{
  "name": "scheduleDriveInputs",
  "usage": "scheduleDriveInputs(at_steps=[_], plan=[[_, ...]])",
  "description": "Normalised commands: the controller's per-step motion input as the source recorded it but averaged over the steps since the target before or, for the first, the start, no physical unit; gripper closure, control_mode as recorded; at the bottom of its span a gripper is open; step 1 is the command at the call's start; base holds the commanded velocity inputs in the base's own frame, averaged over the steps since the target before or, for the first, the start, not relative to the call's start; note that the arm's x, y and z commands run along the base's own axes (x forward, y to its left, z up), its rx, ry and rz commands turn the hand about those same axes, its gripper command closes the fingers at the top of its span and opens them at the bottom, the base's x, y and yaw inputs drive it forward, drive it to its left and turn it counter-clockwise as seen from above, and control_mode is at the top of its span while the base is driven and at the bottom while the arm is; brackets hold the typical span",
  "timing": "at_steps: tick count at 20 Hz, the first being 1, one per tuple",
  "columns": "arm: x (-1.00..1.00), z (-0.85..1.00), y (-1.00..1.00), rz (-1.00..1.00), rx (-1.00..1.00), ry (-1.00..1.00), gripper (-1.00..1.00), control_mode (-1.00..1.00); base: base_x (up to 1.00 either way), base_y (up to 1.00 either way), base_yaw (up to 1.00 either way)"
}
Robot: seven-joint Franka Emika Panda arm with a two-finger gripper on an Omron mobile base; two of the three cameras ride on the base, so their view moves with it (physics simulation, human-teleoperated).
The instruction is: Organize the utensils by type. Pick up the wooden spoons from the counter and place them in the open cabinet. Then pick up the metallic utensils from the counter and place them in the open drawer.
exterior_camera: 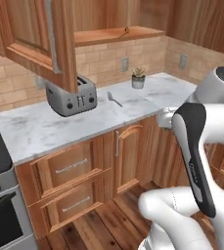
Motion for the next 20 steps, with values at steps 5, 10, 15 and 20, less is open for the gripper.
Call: scheduleDriveInputs(at_steps=[5,10,15,20], plan=[[0.00,0.00,0.00,0.00,0.00,0.00,-1.00,1.00,0.09,-0.45,0.31],[0.00,0.00,0.00,0.00,0.00,0.00,-1.00,1.00,0.10,-0.34,0.27],[0.00,0.00,0.00,0.00,0.00,0.00,-1.00,1.00,0.24,-0.19,0.24],[0.00,0.00,0.00,0.00,0.00,0.00,-1.00,1.00,0.47,-0.34,0.14]])
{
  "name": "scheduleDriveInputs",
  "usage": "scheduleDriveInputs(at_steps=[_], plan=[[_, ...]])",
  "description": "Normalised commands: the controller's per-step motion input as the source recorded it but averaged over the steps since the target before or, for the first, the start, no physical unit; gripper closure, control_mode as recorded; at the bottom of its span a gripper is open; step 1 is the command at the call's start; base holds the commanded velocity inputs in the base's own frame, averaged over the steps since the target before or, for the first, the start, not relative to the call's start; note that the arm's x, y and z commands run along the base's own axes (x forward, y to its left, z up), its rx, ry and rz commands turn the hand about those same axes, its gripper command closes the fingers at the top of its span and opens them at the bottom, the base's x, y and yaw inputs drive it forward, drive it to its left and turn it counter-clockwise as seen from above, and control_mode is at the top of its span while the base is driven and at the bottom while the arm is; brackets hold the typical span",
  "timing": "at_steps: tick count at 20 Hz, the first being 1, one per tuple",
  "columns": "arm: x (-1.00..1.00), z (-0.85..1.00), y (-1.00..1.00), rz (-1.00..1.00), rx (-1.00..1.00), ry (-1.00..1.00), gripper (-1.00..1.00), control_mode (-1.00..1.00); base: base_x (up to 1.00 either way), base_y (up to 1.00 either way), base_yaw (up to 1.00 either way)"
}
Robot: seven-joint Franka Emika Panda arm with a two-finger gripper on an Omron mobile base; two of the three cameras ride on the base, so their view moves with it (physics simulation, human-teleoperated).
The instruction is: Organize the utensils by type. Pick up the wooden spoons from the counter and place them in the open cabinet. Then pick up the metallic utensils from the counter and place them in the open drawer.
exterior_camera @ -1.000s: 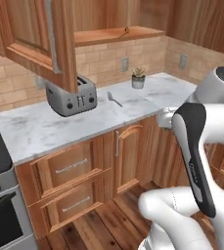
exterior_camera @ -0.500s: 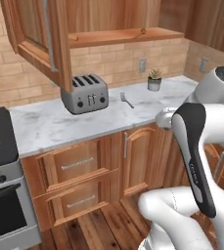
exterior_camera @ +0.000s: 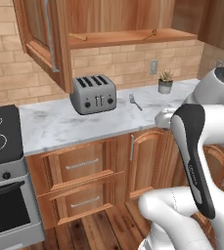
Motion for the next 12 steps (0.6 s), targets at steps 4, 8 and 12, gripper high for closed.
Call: scheduleDriveInputs(at_steps=[4,8,12], plan=[[0.00,0.00,0.00,0.00,0.00,0.00,-1.00,1.00,0.60,-0.48,0.13],[0.00,0.00,0.00,0.00,0.00,0.00,-1.00,1.00,0.64,-0.49,0.11],[0.00,0.00,0.00,0.00,0.00,0.00,-1.00,1.00,0.69,-0.34,0.12]])
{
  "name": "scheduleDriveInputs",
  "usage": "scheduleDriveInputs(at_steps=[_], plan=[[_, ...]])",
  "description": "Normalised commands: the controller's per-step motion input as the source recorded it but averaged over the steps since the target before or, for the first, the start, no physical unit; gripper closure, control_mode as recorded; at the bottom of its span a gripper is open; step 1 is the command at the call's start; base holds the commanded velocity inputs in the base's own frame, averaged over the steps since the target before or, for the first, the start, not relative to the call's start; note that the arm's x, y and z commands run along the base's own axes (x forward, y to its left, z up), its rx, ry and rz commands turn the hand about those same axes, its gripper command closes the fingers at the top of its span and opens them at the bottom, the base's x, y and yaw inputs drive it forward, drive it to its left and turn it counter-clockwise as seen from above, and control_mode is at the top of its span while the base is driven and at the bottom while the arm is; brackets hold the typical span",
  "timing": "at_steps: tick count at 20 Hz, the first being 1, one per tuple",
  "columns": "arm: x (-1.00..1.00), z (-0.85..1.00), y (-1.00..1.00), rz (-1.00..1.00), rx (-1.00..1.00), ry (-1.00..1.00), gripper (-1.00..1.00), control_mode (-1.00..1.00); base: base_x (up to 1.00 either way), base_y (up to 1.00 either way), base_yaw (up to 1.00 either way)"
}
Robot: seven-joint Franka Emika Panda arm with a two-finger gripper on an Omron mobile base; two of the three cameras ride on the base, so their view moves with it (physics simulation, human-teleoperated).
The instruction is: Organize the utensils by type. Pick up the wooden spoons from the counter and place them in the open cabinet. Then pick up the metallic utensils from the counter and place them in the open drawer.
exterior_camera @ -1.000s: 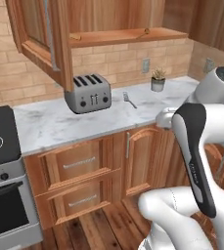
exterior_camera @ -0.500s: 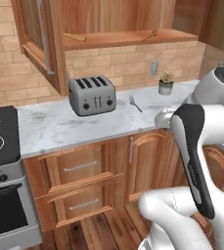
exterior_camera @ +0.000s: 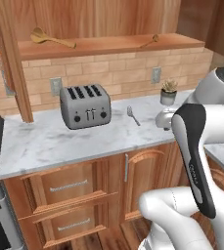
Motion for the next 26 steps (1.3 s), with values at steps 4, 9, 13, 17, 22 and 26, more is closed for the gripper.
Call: scheduleDriveInputs(at_steps=[4,9,13,17,22,26], plan=[[0.00,0.00,0.00,0.00,0.00,0.00,-1.00,1.00,0.53,-0.17,0.10],[0.00,0.00,0.00,0.00,0.00,0.00,-1.00,1.00,0.44,-0.18,0.08],[0.00,0.00,0.00,0.00,0.00,0.00,-1.00,1.00,0.28,-0.39,0.04],[0.00,0.00,0.00,0.00,0.00,0.00,-1.00,1.00,0.10,-0.56,0.01],[0.00,0.00,0.00,0.00,0.00,0.00,-1.00,1.00,0.38,-0.34,0.00],[0.00,0.00,0.00,0.00,0.00,0.00,-1.00,1.00,0.50,-0.13,0.00]])
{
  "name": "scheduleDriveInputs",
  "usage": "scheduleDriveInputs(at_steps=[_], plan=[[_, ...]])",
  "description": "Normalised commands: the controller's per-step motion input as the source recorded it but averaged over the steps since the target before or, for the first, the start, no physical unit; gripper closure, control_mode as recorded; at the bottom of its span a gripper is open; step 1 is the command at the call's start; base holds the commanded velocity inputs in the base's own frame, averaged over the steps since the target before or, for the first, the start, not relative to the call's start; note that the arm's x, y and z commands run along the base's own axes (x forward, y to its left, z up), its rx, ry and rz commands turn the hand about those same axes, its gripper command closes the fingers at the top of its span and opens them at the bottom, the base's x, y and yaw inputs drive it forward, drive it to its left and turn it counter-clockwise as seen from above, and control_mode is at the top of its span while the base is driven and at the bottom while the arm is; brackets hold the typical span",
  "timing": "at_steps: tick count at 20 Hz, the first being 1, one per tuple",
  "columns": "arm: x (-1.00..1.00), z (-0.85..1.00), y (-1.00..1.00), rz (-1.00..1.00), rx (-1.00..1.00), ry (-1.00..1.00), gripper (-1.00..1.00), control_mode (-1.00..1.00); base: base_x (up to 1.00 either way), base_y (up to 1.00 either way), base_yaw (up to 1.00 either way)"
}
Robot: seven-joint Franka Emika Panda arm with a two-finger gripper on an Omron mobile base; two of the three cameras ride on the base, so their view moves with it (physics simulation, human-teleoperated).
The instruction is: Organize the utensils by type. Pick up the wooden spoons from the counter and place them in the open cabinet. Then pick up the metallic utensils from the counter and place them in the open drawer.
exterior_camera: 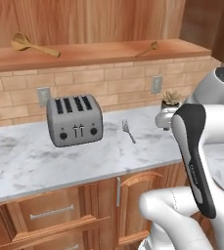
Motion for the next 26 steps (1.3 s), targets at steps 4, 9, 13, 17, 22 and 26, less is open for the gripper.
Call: scheduleDriveInputs(at_steps=[4,9,13,17,22,26], plan=[[0.00,0.00,0.00,0.00,0.00,0.00,-1.00,1.00,0.51,-0.10,0.00],[0.00,0.00,0.00,0.00,0.00,0.00,-1.00,1.00,0.48,-0.17,0.00],[0.00,0.00,0.00,0.00,0.00,0.00,-1.00,1.00,0.48,-0.15,0.00],[0.00,0.00,0.00,0.00,0.00,0.00,-1.00,1.00,0.58,-0.14,0.00],[0.00,0.00,0.00,0.00,0.00,0.00,-1.00,1.00,0.61,-0.12,0.00],[0.00,0.00,0.00,0.00,0.00,0.00,-1.00,1.00,0.17,0.00,0.00]])
